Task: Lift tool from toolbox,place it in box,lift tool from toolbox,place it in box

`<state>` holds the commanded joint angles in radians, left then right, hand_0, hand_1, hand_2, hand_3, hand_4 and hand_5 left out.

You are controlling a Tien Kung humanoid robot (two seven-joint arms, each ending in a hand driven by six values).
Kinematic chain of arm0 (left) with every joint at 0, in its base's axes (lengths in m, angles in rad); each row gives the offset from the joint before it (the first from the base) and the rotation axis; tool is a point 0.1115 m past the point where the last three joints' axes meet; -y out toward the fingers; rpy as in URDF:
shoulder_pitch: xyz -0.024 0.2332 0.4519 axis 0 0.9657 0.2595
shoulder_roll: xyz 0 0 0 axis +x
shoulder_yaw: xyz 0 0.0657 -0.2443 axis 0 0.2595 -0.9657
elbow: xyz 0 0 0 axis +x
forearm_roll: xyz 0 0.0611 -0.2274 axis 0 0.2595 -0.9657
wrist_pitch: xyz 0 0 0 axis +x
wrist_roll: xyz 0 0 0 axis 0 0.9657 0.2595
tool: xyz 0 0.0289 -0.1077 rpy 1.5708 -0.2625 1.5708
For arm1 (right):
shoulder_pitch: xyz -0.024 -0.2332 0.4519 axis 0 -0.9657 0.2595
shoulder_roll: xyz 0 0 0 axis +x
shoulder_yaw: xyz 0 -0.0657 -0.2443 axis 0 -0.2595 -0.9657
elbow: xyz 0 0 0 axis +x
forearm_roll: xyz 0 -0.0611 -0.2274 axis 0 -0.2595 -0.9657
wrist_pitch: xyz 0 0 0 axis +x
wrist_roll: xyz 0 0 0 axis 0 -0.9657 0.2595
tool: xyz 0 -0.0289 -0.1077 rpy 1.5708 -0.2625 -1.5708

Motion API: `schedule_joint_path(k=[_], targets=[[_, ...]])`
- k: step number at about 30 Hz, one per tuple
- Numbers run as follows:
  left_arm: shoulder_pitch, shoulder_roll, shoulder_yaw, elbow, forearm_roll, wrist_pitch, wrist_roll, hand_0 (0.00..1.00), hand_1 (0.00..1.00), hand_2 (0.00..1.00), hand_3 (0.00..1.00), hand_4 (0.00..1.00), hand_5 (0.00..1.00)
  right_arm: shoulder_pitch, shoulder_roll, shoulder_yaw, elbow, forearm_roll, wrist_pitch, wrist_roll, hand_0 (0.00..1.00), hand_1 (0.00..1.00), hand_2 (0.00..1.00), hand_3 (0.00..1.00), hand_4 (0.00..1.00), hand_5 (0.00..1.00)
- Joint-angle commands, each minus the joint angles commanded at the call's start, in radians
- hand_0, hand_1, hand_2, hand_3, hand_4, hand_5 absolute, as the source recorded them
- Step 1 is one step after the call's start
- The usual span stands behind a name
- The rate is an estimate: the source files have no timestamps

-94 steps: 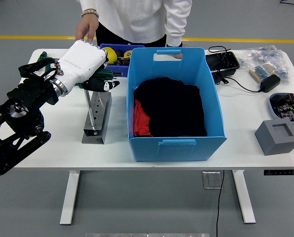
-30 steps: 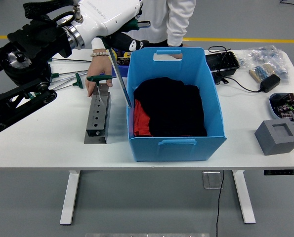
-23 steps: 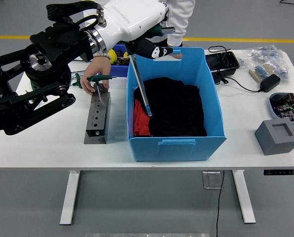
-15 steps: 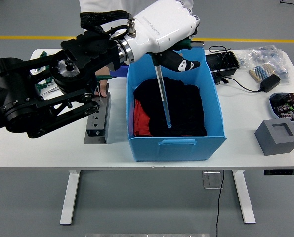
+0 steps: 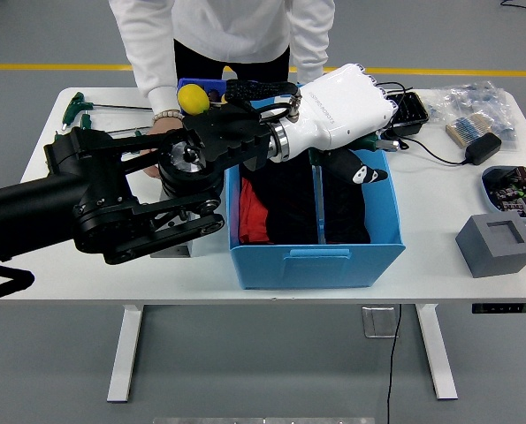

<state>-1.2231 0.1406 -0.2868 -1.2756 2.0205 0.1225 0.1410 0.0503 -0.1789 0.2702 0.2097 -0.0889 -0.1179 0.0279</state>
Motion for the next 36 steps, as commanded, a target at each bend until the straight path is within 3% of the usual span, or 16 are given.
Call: schedule_joint_path(k=[9, 17, 19, 20, 25, 26, 31, 32, 36], targets=[[-0.013, -0.039, 0.020, 0.070, -0.016, 0.024, -0.025, 0.046, 0.002, 0.035, 0.060, 0.796, 0.531, 0.009, -0.005, -0.017, 0.001, 0.003, -0.001, -0.001, 0.695, 0.666, 0.735, 0.578, 0.785, 0.706], [-0.020, -0.051, 0.029, 0.117, -0.017, 0.032, -0.037, 0.047, 0.002, 0.035, 0.060, 0.797, 0.534, 0.024, -0.013, -0.025, 0.003, 0.003, -0.004, 0.000, 0.693, 0.666, 0.735, 0.578, 0.785, 0.706], [-0.023, -0.053, 0.032, 0.128, -0.019, 0.053, -0.051, 0.047, 0.002, 0.035, 0.060, 0.797, 0.534, 0.028, -0.014, -0.024, 0.003, 0.003, -0.005, 0.001, 0.693, 0.666, 0.735, 0.578, 0.785, 0.706], [-0.024, -0.054, 0.032, 0.134, -0.021, 0.062, -0.060, 0.106, 0.055, 0.122, 0.162, 0.795, 0.506, 0.029, -0.015, -0.023, 0.003, 0.003, -0.006, 0.002, 0.694, 0.667, 0.733, 0.577, 0.785, 0.706], [-0.031, -0.062, 0.026, 0.166, -0.044, 0.091, -0.089, 0.106, 0.055, 0.122, 0.162, 0.795, 0.506, 0.034, -0.017, -0.026, 0.004, 0.009, -0.008, 0.005, 0.694, 0.667, 0.733, 0.577, 0.785, 0.706], [-0.032, -0.064, 0.024, 0.170, -0.048, 0.095, -0.093, 0.169, 0.126, 0.185, 0.280, 0.796, 0.492, 0.035, -0.017, -0.026, 0.004, 0.009, -0.008, 0.005, 0.694, 0.666, 0.733, 0.577, 0.785, 0.706], [-0.036, -0.069, 0.025, 0.182, -0.059, 0.106, -0.108, 0.169, 0.126, 0.185, 0.280, 0.796, 0.492, 0.039, -0.020, -0.027, 0.004, 0.007, -0.009, 0.005, 0.694, 0.666, 0.733, 0.577, 0.785, 0.706], [-0.036, -0.070, 0.026, 0.183, -0.061, 0.106, -0.110, 0.215, 0.204, 0.294, 0.401, 0.798, 0.478, 0.039, -0.020, -0.028, 0.004, 0.007, -0.009, 0.005, 0.694, 0.666, 0.733, 0.577, 0.786, 0.702], [-0.035, -0.072, 0.029, 0.189, -0.064, 0.114, -0.122, 0.215, 0.204, 0.294, 0.401, 0.798, 0.478, 0.041, -0.023, -0.033, 0.004, 0.009, -0.010, 0.005, 0.694, 0.666, 0.733, 0.577, 0.786, 0.702]])
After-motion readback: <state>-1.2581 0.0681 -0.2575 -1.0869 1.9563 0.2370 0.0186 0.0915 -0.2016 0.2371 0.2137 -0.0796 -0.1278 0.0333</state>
